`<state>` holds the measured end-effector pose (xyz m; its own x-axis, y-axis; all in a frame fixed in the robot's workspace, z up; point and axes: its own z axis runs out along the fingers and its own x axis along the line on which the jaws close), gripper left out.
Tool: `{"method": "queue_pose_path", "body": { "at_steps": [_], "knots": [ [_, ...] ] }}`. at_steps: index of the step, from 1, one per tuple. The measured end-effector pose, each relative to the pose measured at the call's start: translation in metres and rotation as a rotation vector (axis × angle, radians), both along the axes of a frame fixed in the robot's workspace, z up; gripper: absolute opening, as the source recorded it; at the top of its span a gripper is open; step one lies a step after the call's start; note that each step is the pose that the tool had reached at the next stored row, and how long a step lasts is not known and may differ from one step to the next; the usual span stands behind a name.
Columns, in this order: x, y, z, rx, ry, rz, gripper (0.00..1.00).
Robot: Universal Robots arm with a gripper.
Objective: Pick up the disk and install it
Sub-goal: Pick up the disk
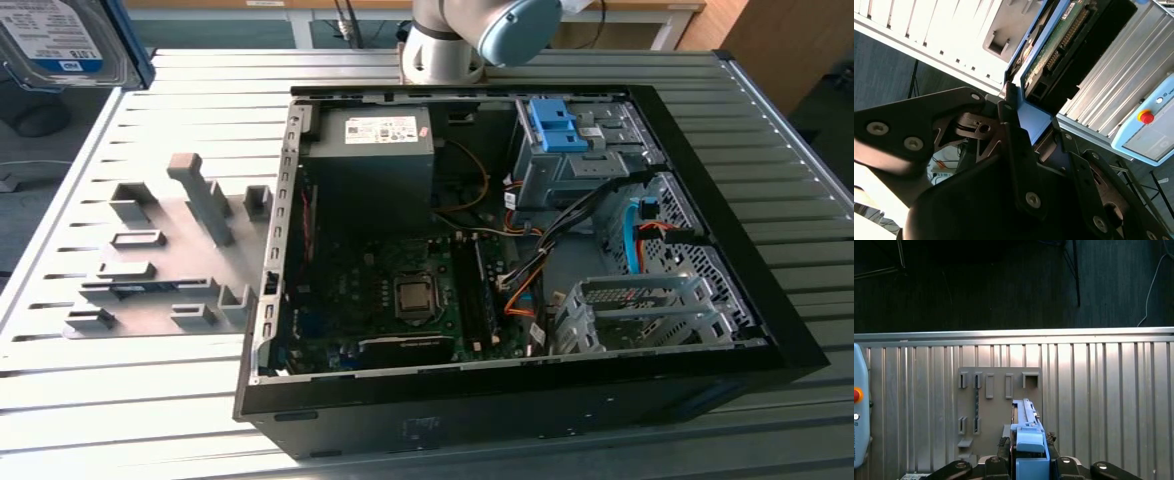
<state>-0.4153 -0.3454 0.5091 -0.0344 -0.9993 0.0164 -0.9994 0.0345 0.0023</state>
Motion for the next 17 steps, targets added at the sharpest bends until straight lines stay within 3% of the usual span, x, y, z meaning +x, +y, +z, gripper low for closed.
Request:
{"method": "queue_pose_path", "body": {
  "at_steps": [17],
  "knots": [
    [0.0077,0.0000,0.0000,0.0000,0.0000,0.000,0.36]
  ]
}}
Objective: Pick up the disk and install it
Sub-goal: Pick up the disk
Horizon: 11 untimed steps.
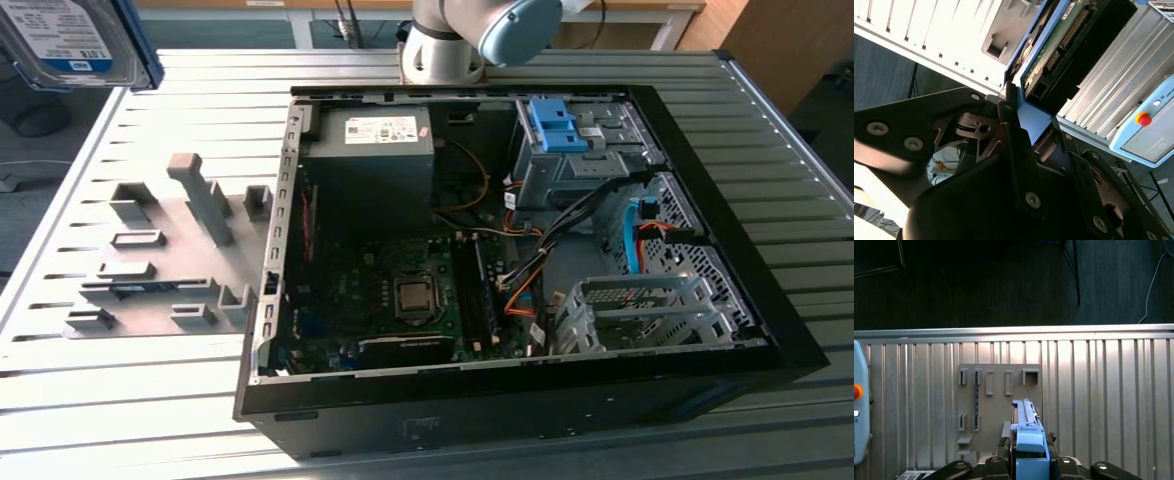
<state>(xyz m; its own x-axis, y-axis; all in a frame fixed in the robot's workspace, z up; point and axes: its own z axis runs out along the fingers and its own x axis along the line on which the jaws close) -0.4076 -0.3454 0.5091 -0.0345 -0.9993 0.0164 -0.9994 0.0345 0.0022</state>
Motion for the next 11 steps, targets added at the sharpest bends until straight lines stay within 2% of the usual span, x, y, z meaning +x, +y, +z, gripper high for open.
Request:
{"method": "queue_pose_path", "body": {
  "at_steps": [11],
  "knots": [
    [0.0081,0.0000,0.0000,0.0000,0.0000,0.000,0.36]
  ]
}}
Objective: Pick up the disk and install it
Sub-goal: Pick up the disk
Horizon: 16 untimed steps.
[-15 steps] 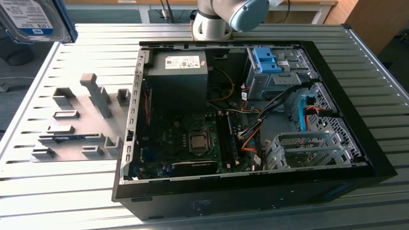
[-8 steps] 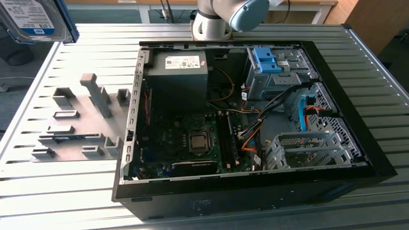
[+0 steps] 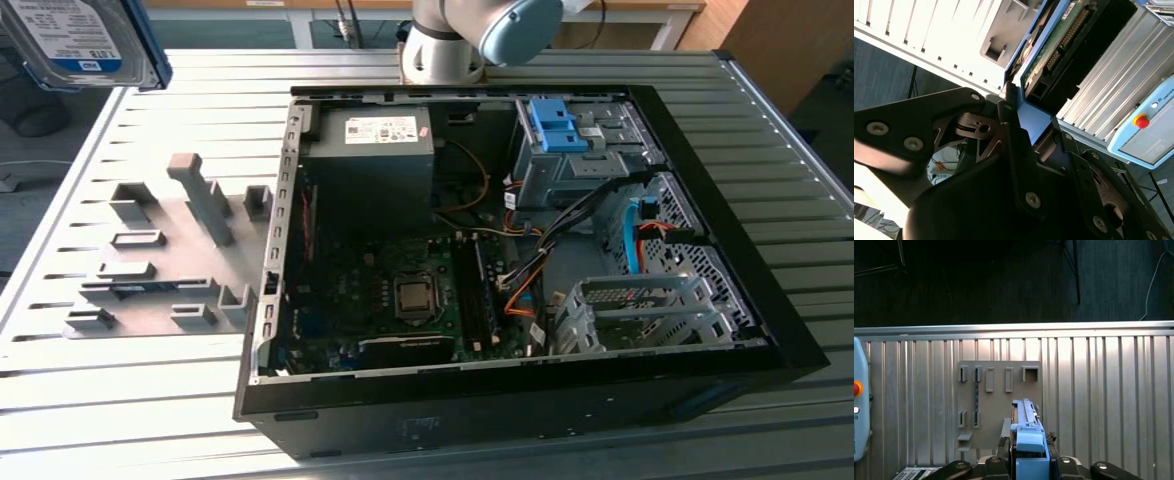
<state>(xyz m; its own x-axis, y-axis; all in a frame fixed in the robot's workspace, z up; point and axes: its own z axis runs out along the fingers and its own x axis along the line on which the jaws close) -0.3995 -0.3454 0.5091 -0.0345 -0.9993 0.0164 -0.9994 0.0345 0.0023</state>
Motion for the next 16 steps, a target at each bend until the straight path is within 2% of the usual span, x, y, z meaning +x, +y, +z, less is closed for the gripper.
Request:
{"method": "queue_pose_path", "body": {
  "at_steps": [16],
  "knots": [
    [0.0193,0.0000,0.0000,0.0000,0.0001,0.000,0.36]
  ]
}}
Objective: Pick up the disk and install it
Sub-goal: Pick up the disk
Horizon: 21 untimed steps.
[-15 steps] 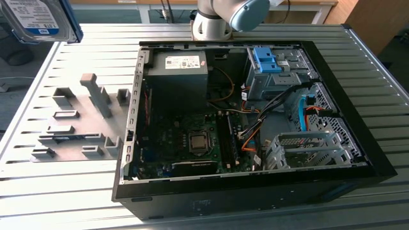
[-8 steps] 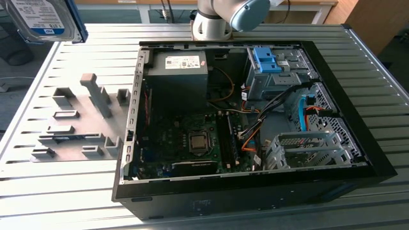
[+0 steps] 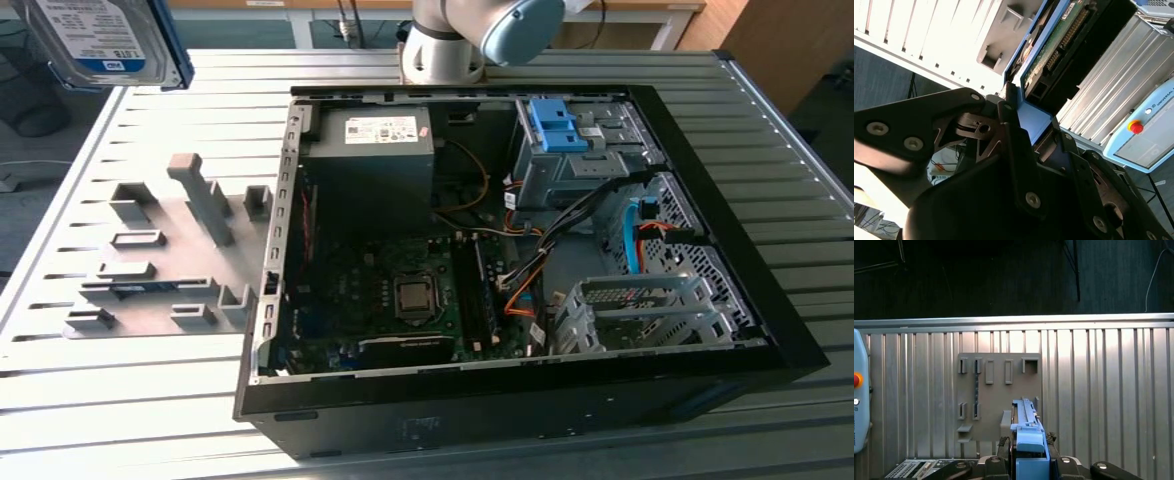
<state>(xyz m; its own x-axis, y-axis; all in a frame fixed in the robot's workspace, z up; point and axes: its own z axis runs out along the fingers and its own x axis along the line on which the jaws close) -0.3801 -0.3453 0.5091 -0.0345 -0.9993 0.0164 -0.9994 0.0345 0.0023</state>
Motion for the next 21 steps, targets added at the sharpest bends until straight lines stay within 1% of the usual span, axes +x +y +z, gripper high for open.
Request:
{"method": "queue_pose_path", "body": {
  "at_steps": [14,21],
  "knots": [
    [0.0154,0.0000,0.0000,0.0000,0.0000,0.000,0.36],
    [0.0211,0.0000,0.0000,0.0000,0.0000,0.000,0.36]
  ]
}}
